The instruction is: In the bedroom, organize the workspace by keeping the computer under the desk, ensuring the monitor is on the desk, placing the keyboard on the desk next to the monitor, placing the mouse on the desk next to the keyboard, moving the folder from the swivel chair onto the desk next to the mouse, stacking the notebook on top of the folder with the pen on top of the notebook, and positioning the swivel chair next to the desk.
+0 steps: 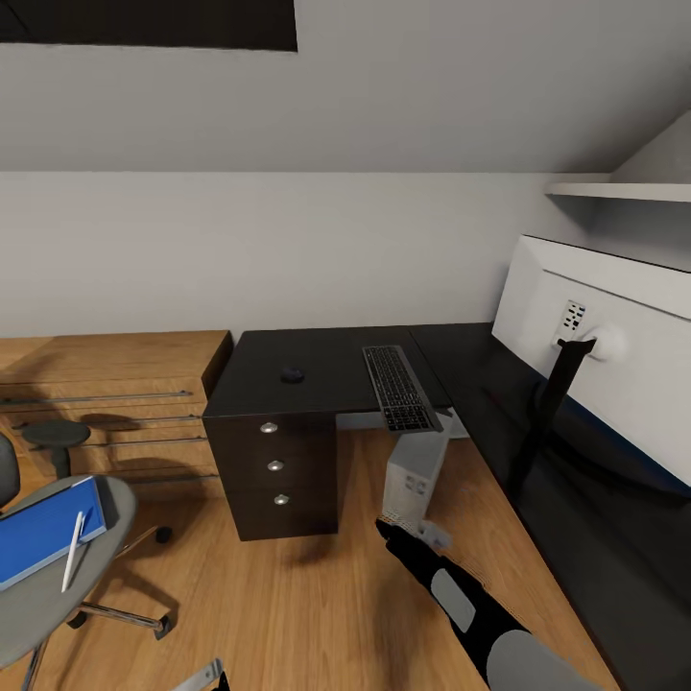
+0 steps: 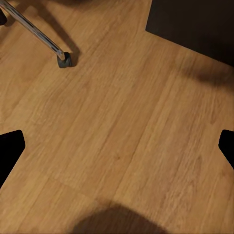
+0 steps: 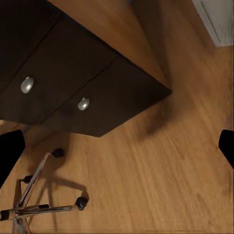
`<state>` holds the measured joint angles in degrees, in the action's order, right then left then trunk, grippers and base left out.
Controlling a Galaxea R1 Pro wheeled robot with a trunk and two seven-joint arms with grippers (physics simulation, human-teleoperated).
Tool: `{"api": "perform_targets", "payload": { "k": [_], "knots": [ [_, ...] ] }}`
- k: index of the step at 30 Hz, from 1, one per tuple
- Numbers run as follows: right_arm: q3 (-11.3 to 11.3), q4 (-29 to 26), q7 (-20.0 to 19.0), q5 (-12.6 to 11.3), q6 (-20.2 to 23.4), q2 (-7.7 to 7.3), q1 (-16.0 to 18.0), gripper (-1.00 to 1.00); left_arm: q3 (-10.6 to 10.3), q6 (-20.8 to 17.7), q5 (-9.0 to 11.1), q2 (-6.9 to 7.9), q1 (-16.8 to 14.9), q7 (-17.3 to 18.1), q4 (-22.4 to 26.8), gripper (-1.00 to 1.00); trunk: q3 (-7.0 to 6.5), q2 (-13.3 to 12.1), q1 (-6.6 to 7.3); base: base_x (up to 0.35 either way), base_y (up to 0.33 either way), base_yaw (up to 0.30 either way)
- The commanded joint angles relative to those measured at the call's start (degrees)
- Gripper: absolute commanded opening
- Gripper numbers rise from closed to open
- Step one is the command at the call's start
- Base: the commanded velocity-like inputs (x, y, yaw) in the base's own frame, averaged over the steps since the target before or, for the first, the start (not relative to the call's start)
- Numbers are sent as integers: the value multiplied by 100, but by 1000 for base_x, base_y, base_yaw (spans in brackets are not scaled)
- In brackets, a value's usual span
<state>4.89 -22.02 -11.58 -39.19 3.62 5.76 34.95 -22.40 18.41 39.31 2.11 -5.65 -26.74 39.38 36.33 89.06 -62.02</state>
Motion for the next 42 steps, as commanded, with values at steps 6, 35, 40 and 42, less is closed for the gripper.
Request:
{"api": "perform_targets", "payload": {
  "k": [6,35,40,42],
  "knots": [
    [100,343,144,654,-322,135,3,100,-52,34,59,9,-6,-34,0,100,5,3,0,0,0,0],
    [265,1066,-737,2051,-1192,128,-190,100,-26,36,56,17,-6,-46,-185,100,5,3,0,0,0,0],
    [258,1062,-756,2015,-1181,71,-196,100,-19,39,52,17,-6,-48,-185,100,5,3,0,0,0,0],
    [255,1061,-760,1962,-1177,44,-197,100,-16,39,51,17,-6,-49,-185,100,5,3,0,0,0,0]
  ]
}}
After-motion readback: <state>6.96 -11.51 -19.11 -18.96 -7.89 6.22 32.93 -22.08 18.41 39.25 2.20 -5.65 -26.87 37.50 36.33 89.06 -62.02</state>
